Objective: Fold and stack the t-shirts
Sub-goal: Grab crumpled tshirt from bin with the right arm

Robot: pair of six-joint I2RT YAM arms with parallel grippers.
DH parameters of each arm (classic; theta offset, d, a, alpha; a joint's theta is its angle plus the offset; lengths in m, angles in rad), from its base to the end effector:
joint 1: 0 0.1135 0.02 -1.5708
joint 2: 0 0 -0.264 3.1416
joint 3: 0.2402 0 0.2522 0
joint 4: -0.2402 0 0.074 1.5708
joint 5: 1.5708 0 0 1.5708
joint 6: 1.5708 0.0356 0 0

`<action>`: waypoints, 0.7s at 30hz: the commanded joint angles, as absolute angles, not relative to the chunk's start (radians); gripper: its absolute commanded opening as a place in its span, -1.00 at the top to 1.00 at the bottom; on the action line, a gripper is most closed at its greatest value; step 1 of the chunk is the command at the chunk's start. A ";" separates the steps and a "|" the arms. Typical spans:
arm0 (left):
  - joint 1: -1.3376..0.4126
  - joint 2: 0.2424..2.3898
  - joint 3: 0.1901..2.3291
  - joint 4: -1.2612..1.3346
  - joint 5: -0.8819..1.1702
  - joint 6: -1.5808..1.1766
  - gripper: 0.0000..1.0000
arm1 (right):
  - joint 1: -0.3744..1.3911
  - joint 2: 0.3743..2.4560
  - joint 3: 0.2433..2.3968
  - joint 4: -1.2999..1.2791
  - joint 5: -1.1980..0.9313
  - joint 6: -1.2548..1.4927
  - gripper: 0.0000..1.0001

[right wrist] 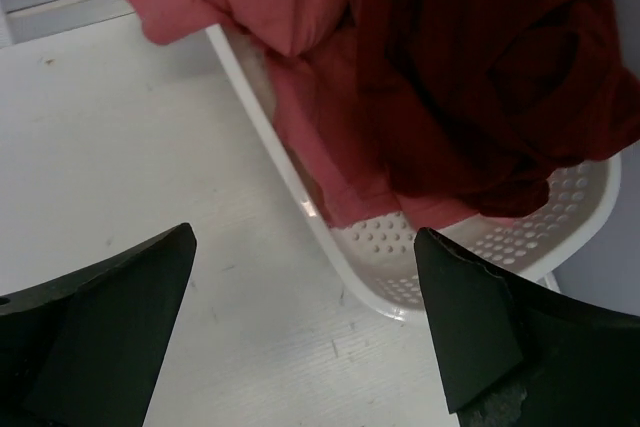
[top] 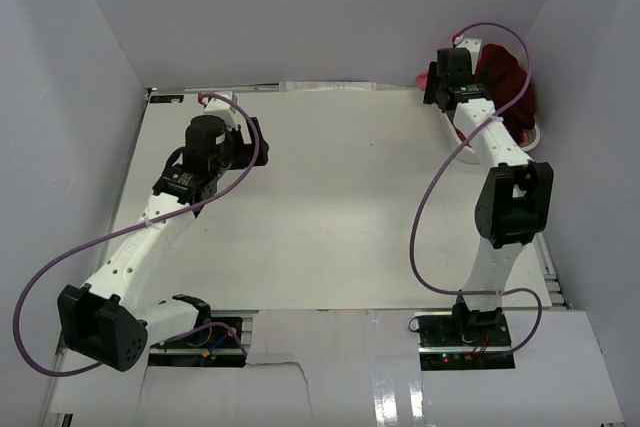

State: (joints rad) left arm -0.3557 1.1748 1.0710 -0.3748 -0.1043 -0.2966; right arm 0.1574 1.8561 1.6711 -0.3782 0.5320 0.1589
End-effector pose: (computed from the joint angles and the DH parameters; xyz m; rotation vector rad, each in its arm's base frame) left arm 0.2498 -0.0889 0.3410 -0.0044 2.0599 -0.2991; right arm 0.4321 0.0503 0.3249 0.3090 2.0466 -0.3730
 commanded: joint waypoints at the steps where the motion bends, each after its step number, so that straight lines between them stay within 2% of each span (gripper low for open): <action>1: -0.357 1.131 1.060 -0.368 -0.118 -0.288 -0.96 | 0.153 1.946 1.851 -0.402 0.730 0.101 -0.90; 8: -0.357 1.147 1.065 -0.368 -0.101 -0.288 -0.96 | 0.143 2.161 2.018 -0.402 0.833 0.026 -0.88; 14: -0.356 1.160 1.063 -0.370 -0.103 -0.288 -0.96 | 0.106 2.243 2.083 -0.391 0.827 0.017 -0.85; 21: -0.356 1.173 1.065 -0.368 -0.106 -0.285 -0.96 | 0.055 2.301 2.137 -0.380 0.815 0.006 -0.68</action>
